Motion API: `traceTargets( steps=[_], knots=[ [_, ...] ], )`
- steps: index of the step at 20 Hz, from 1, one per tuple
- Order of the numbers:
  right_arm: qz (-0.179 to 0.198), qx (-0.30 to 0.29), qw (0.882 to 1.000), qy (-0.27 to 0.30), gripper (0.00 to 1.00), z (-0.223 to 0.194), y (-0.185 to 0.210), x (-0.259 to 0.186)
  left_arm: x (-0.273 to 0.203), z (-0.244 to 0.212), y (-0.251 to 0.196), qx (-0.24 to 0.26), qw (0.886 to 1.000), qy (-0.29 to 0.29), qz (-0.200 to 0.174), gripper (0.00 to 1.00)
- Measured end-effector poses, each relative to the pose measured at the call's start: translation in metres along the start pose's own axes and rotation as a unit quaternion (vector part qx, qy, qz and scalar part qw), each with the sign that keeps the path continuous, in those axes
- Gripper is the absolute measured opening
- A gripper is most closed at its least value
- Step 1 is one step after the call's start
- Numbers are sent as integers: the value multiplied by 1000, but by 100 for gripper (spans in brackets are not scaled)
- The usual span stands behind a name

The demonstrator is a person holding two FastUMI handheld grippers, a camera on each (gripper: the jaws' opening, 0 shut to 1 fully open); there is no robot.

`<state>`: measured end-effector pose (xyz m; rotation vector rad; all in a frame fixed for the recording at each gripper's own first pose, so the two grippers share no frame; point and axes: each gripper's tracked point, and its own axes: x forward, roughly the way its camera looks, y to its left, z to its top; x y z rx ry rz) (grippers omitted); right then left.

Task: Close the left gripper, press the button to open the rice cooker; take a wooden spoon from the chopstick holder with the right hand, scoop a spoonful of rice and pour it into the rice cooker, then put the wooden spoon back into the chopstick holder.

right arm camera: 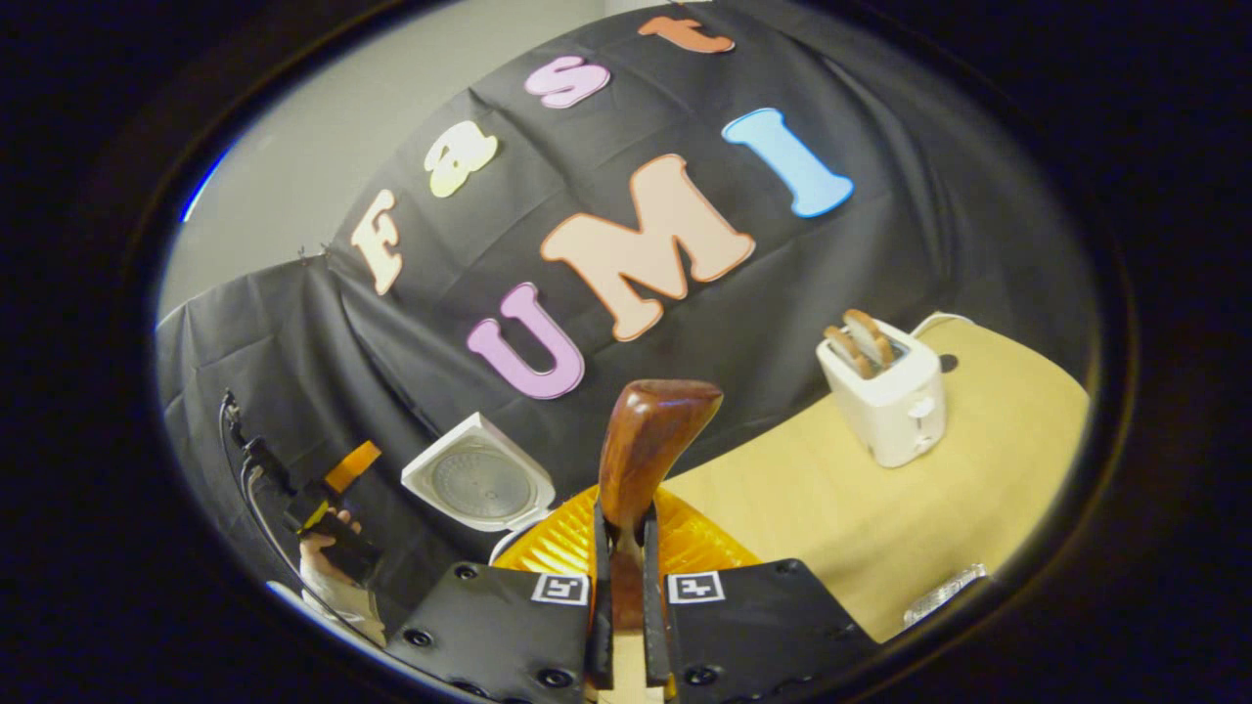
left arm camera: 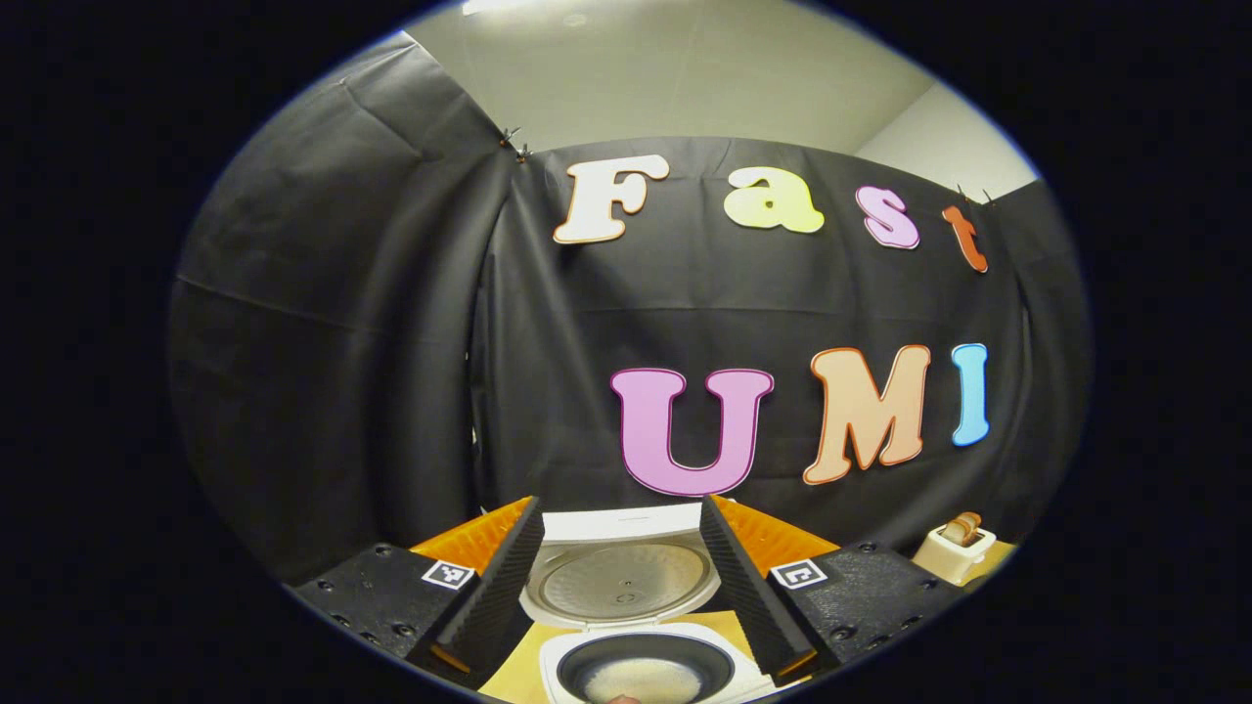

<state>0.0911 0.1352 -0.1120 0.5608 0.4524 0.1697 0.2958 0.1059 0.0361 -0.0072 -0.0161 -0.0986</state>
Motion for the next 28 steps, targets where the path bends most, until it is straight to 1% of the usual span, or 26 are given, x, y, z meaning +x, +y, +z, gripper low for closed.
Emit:
traceTargets(
  steps=[4, 5, 7, 8, 10, 12, 14, 15, 18, 19, 21, 22, 25, 26, 27, 28],
  knots=[
    [-42, 6, 999, -7, 17, -2, -41, -29, 45, -8, -9, 27, 1000, 2, -3, 91],
    [-55, 4, 998, -10, 17, -1, -51, -34, 56, -8, -9, 31, 1000, 0, -2, 93],
    [-75, 6, 997, -11, 14, 1, -64, -47, 76, -4, -8, 17, 1000, -5, -1, 92],
    [-81, 9, 997, -13, 14, 0, -70, -52, 86, -2, -6, 12, 1000, -7, 3, 92],
    [-95, 13, 995, -16, 14, 1, -80, -59, 106, -6, -2, 26, 1000, -6, 8, 93],
    [-104, 9, 994, -20, 14, 3, -86, -64, 122, -18, -1, 35, 999, 9, 9, 91],
    [-111, 5, 993, -24, 14, 6, -90, -68, 133, -32, 4, 26, 999, 29, 15, 92],
    [-113, 4, 993, -27, 16, 9, -92, -69, 137, -38, 5, 22, 999, 37, 17, 93],
    [-116, 3, 993, -30, 14, 16, -92, -68, 138, -65, 7, 15, 997, 74, 23, 91],
    [-116, 1, 993, -32, 14, 18, -92, -68, 139, -60, 7, 17, 997, 66, 21, 91],
    [-111, -1, 993, -34, 14, 22, -91, -66, 133, -62, 5, 11, 997, 80, 19, 91],
    [-108, -3, 994, -35, 14, 22, -89, -66, 128, -62, 3, 12, 996, 83, 15, 95],
    [-95, -10, 995, -34, 14, 24, -84, -60, 109, -65, -2, 1, 995, 96, 8, 95],
    [-90, -10, 995, -33, 15, 24, -82, -58, 100, -66, -5, 1, 995, 99, 8, 95],
    [-84, -10, 996, -31, 14, 24, -80, -57, 92, -68, -8, 4, 995, 101, 6, 92],
    [-80, -10, 996, -29, 14, 23, -79, -56, 83, -68, -10, 3, 995, 100, 4, 95]
  ],
)
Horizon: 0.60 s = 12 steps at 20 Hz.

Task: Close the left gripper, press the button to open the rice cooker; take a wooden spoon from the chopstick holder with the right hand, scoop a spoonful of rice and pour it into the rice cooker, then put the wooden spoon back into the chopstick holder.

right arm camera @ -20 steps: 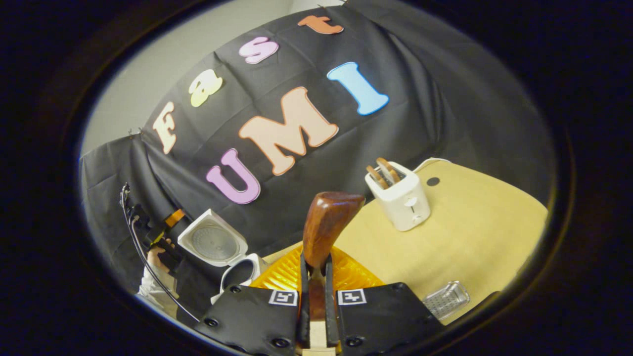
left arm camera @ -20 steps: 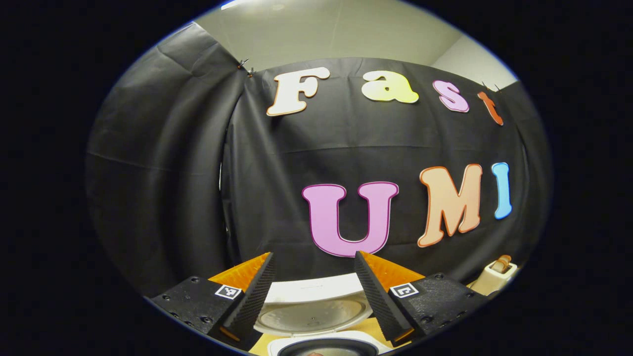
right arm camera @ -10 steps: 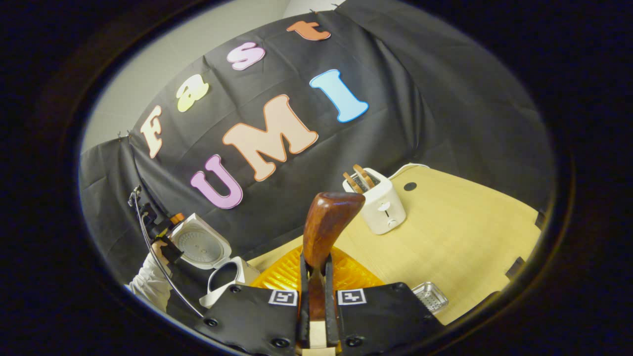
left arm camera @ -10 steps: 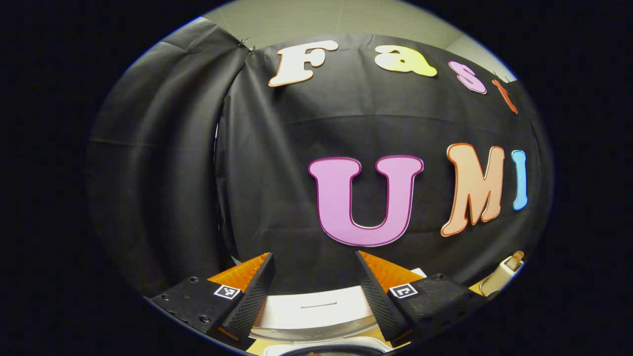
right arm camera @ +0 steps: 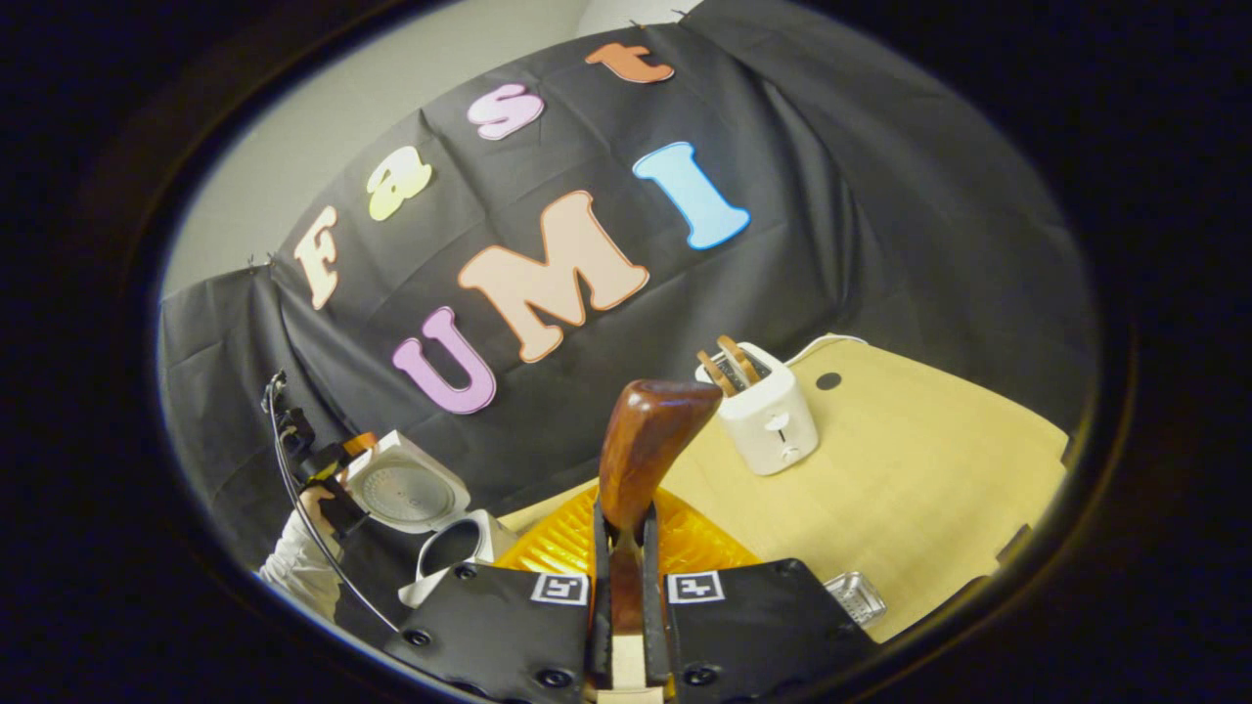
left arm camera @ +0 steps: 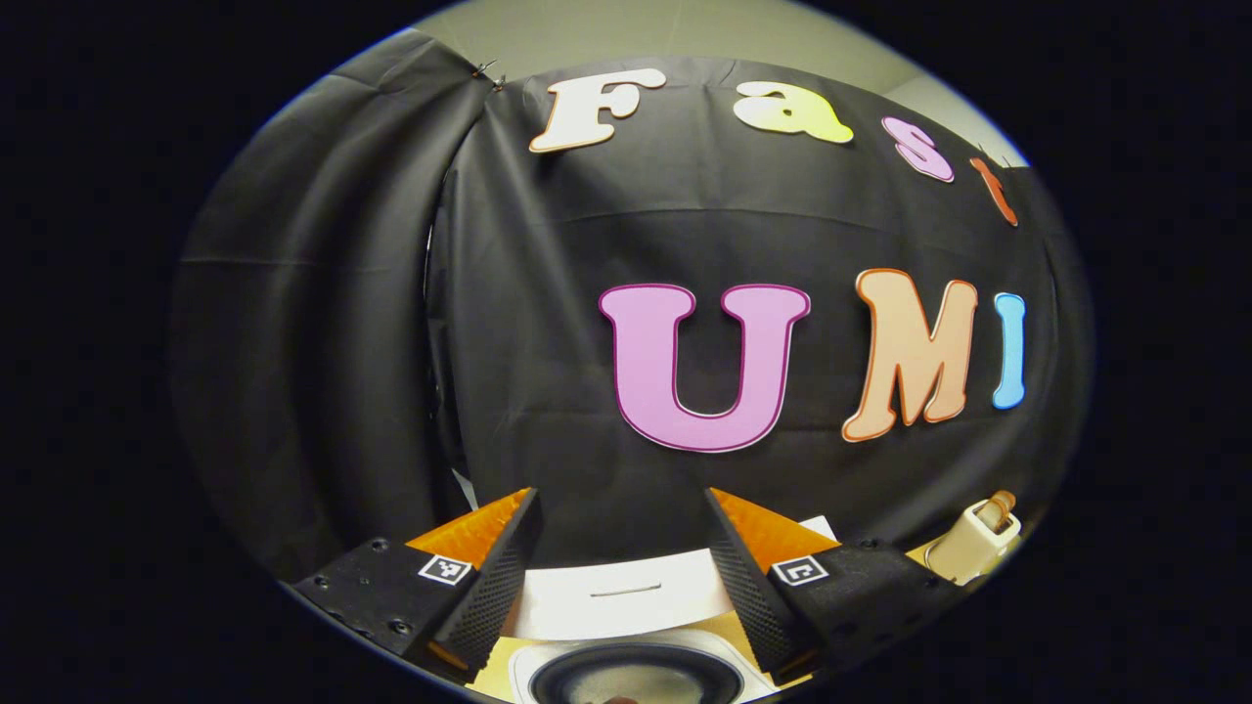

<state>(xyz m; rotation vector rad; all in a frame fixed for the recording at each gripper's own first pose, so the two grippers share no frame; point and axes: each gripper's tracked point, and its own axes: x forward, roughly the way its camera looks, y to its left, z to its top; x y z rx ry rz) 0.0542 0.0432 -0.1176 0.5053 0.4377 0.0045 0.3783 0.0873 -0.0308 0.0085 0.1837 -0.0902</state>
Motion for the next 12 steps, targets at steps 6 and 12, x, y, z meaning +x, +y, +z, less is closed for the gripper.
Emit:
traceTargets(
  steps=[6, 12],
  knots=[
    [19, 0, 1000, 8, 14, -1, 3, -1, -41, -23, -11, -12, 1000, 15, -5, 95],
    [29, -2, 1000, 11, 14, 1, 4, -3, -74, -50, -20, -26, 999, 29, -14, 95]
  ],
)
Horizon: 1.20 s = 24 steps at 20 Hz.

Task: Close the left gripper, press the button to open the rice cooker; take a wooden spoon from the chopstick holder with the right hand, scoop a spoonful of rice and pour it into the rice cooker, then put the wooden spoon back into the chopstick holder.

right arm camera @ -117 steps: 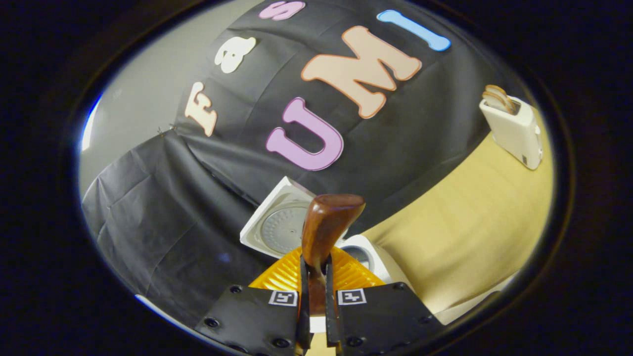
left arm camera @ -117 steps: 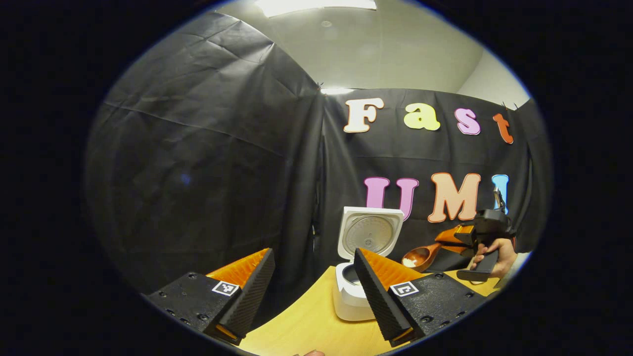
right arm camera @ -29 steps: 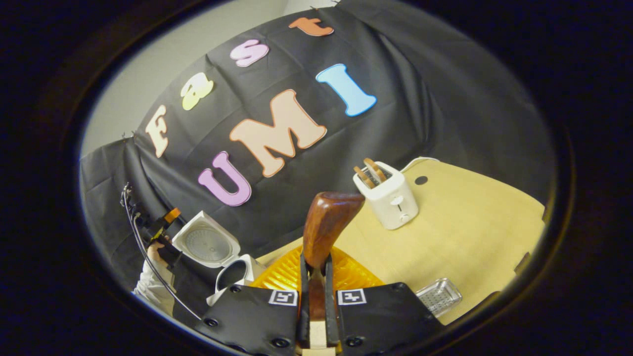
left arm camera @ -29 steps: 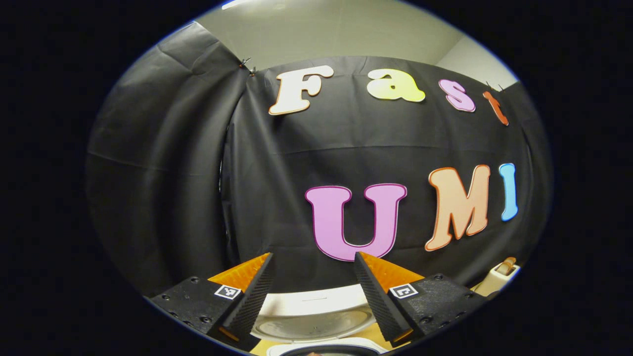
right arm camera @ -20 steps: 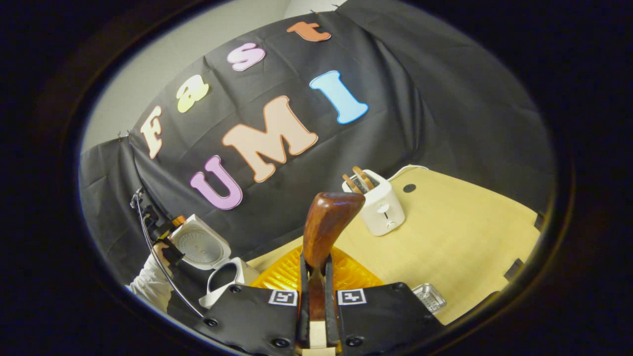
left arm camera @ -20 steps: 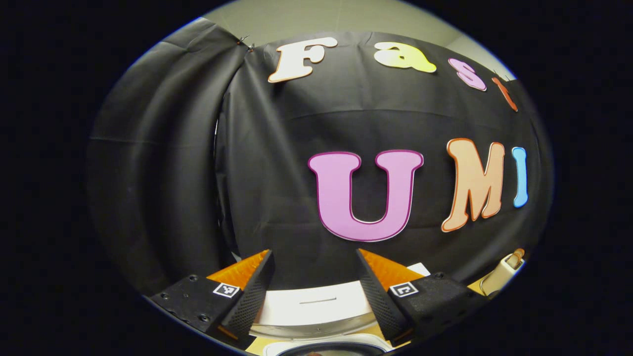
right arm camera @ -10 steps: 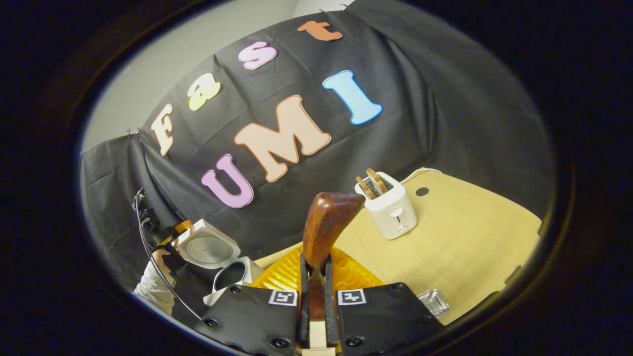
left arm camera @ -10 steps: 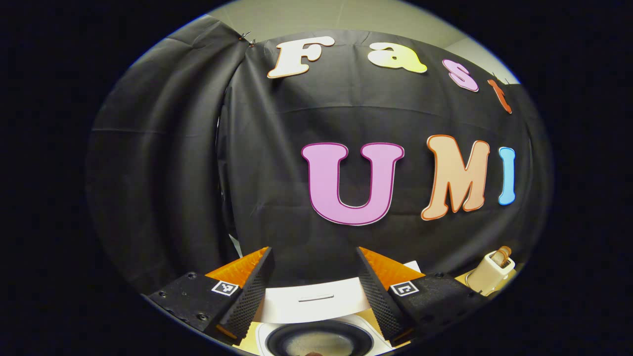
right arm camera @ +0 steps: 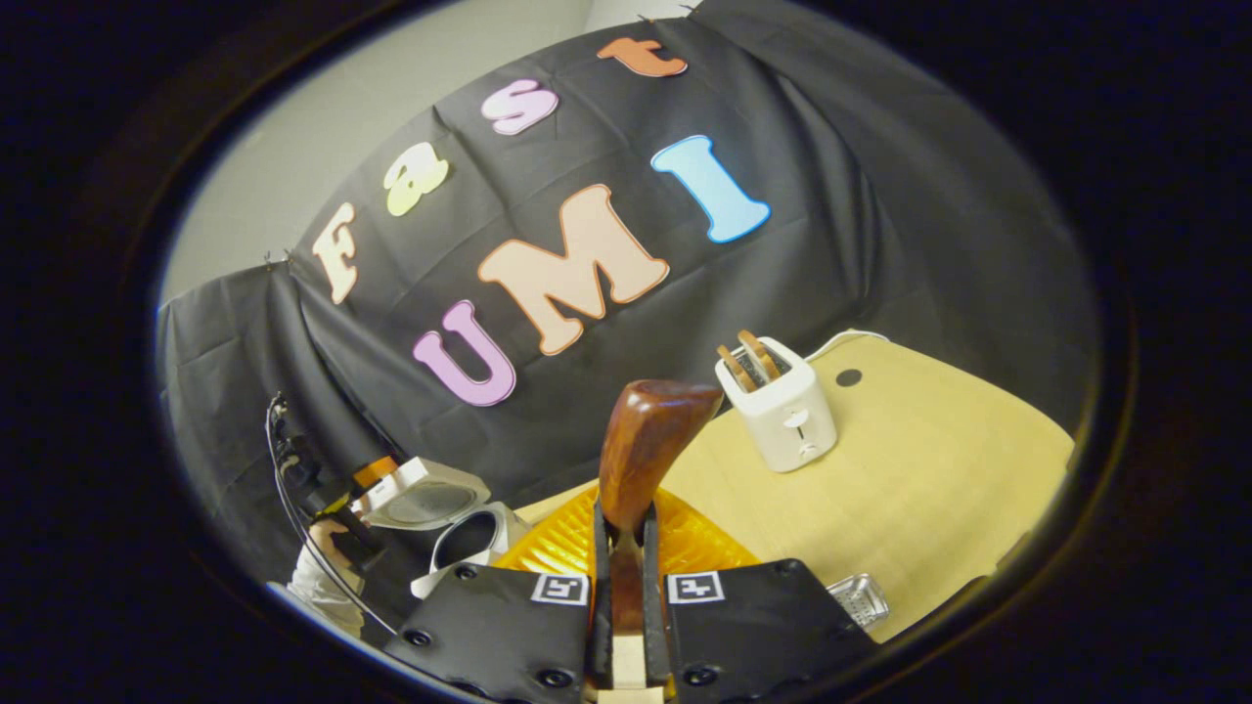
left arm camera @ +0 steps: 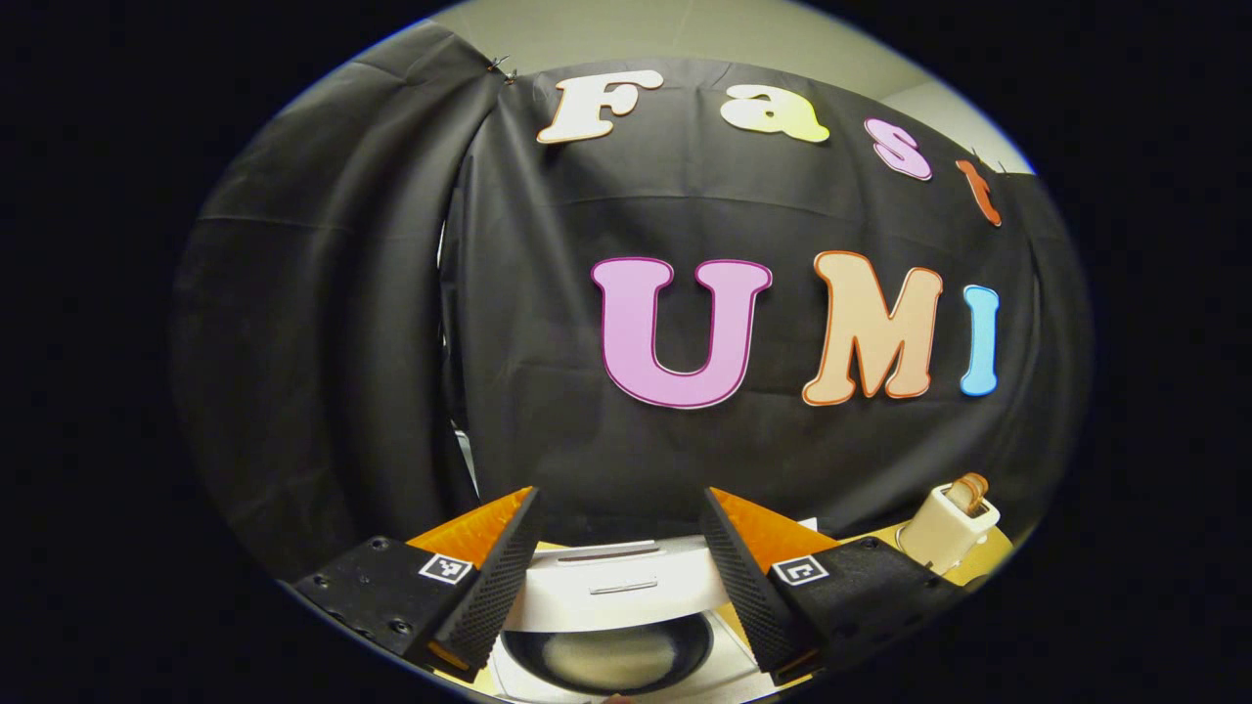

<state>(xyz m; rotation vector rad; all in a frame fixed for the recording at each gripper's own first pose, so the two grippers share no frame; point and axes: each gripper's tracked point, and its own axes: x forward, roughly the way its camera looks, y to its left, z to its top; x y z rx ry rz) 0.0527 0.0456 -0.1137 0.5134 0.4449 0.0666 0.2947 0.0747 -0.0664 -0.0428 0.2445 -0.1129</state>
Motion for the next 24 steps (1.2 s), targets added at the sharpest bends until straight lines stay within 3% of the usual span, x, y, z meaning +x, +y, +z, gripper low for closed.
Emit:
traceTargets(
  steps=[18, 24],
  knots=[
    [9, -12, 1000, 11, 14, -3, 7, -6, -49, -109, -12, -27, 997, 77, -14, 93],
    [4, -16, 1000, 6, 15, -1, 8, -12, -49, -134, -13, 7, 996, 92, -13, 93]
  ],
)
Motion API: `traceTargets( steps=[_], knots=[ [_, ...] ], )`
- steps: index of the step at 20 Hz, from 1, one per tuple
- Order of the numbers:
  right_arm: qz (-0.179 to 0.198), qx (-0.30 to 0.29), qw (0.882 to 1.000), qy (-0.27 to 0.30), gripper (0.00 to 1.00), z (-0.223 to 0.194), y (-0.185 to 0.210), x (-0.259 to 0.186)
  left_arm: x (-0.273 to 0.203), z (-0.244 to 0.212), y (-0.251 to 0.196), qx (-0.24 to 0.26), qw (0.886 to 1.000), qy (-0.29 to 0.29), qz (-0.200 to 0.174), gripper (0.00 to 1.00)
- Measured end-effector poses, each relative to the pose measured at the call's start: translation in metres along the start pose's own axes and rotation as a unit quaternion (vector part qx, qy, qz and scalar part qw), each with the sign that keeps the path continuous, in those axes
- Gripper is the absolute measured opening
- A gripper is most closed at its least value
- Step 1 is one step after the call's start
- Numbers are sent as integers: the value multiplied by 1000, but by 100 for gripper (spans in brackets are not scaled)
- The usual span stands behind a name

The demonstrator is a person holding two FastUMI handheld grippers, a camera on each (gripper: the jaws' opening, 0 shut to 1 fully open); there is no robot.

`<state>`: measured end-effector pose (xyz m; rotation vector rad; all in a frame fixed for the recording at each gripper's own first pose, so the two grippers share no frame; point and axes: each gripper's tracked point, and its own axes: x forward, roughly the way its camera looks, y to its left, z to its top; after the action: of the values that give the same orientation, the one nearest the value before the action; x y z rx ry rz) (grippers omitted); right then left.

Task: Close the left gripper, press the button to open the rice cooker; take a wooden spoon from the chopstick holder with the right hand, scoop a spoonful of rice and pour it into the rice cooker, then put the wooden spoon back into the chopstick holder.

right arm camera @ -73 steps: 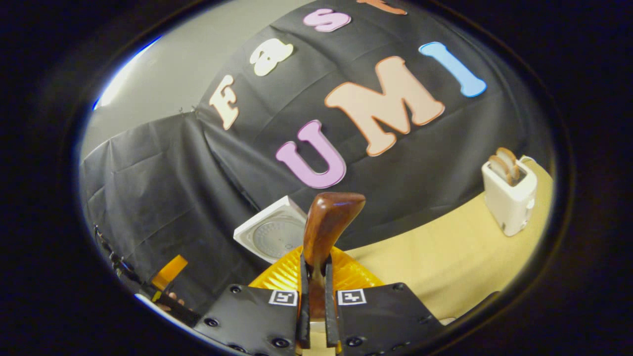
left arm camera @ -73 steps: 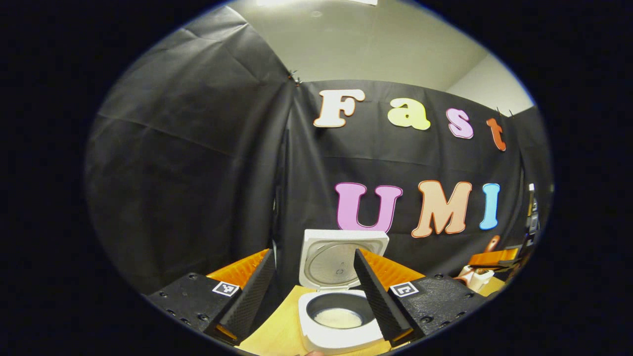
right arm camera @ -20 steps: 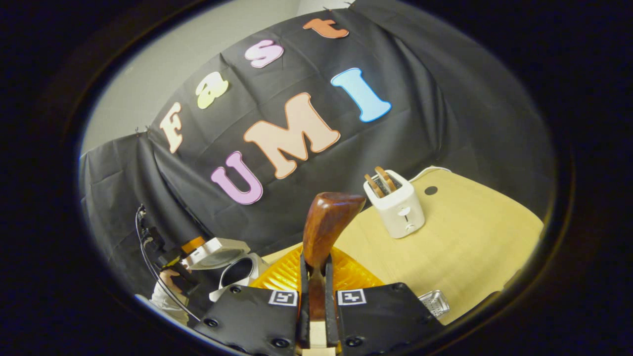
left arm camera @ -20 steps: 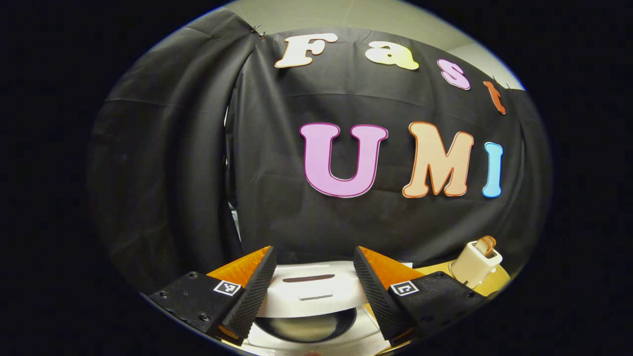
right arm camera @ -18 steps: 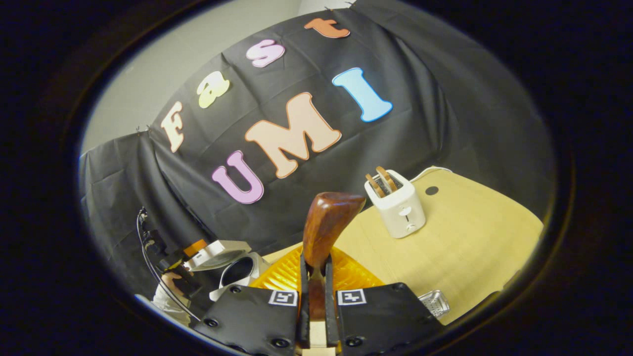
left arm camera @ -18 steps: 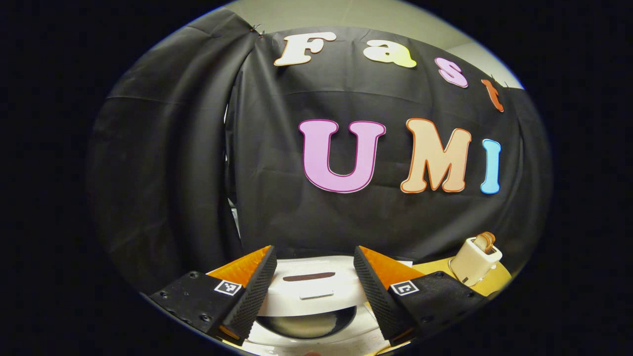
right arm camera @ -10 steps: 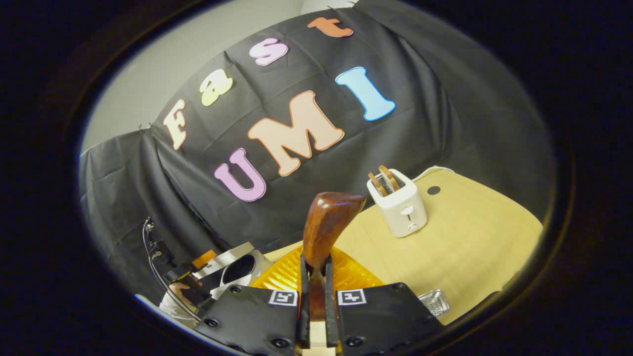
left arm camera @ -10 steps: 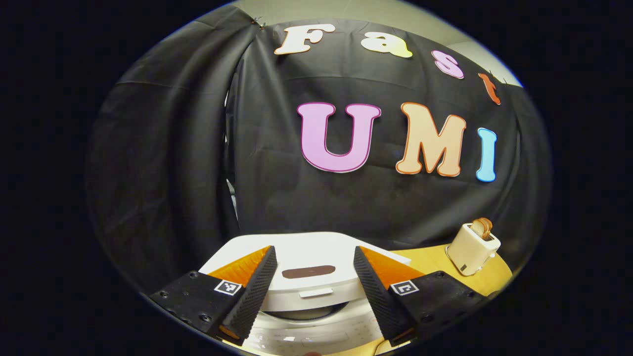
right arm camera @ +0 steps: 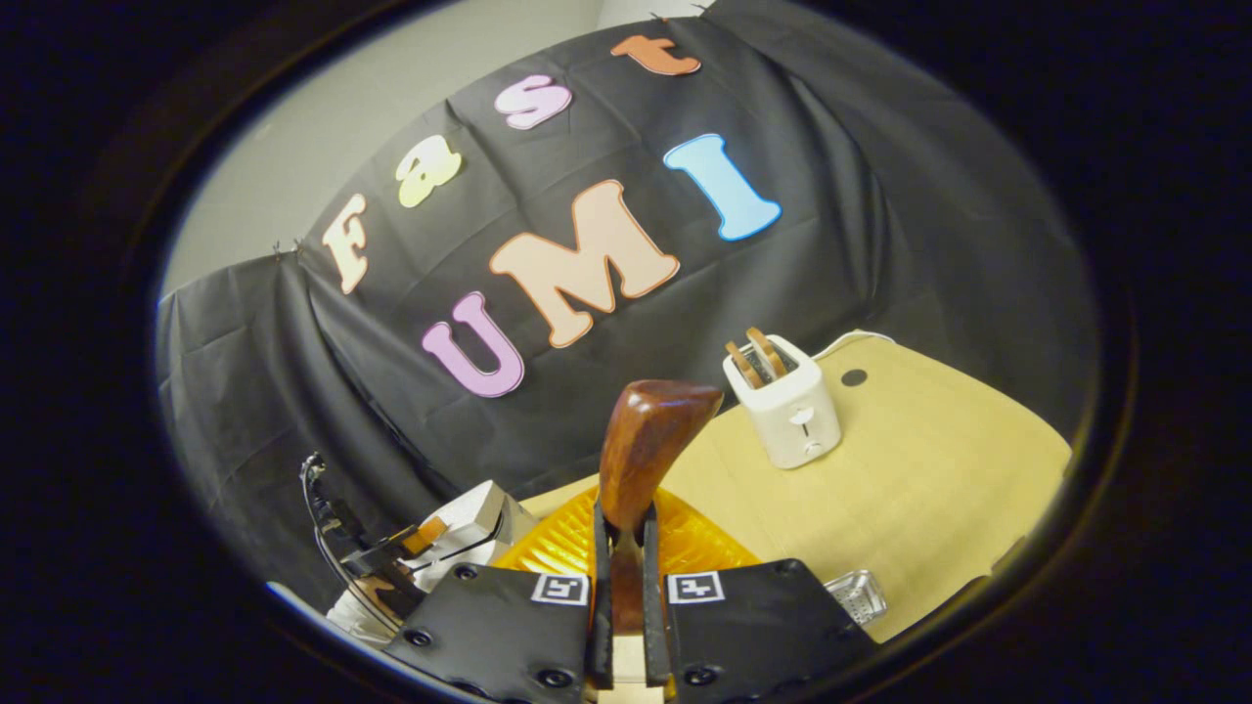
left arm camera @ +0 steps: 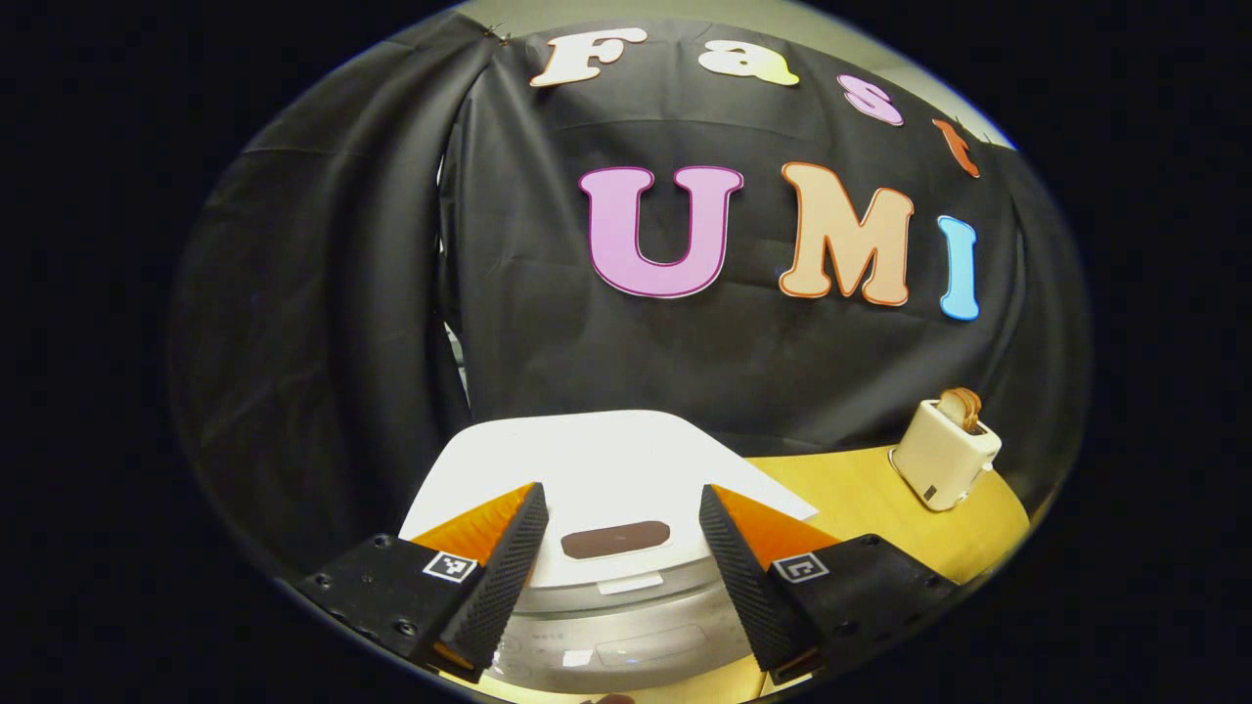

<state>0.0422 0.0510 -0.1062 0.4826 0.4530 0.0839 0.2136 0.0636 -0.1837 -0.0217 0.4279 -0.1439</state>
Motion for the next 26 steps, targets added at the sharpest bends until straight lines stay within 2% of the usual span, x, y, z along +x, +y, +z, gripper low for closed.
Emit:
traceTargets(
  steps=[3, 4, 5, 7, 10, 11, 14, 17, 18, 21, 23, 26],
  knots=[
    [-3, -3, 1000, -3, 17, -1, 1, -4, 3, -28, -1, -3, 999, 42, 3, 93],
    [-5, -3, 1000, -4, 17, -1, 1, -4, -1, -40, -2, 10, 998, 64, 8, 93],
    [-6, -5, 1000, -6, 17, -1, 0, -6, 1, -38, -4, 34, 999, 42, 8, 94],
    [-9, -8, 1000, -8, 17, -2, 1, -8, 2, -39, -1, 25, 998, 52, 14, 92],
    [-10, -11, 1000, -7, 17, -6, 2, -9, -3, -35, -3, 19, 999, 34, 16, 94],
    [-10, -10, 1000, -7, 17, -6, 3, -10, -4, -30, -4, 28, 999, 11, 12, 95],
    [-3, -12, 1000, -12, 16, -3, 4, -15, -19, -27, -7, -2, 1000, -3, 9, 96],
    [6, -30, 999, -29, 14, 12, 3, -23, -56, 11, -16, -18, 998, -61, 16, 96],
    [9, -42, 998, -38, 17, 20, 3, -25, -73, 26, -21, -12, 996, -84, 17, 96],
    [20, -74, 996, -47, 14, 33, -1, -33, -127, 58, -38, 28, 989, -142, 24, 95],
    [26, -90, 994, -48, 14, 34, -3, -39, -159, 63, -52, 39, 986, -159, 23, 95],
    [29, -117, 992, -43, 14, 26, -8, -47, -200, 57, -71, 28, 986, -162, 22, 94]
  ],
)
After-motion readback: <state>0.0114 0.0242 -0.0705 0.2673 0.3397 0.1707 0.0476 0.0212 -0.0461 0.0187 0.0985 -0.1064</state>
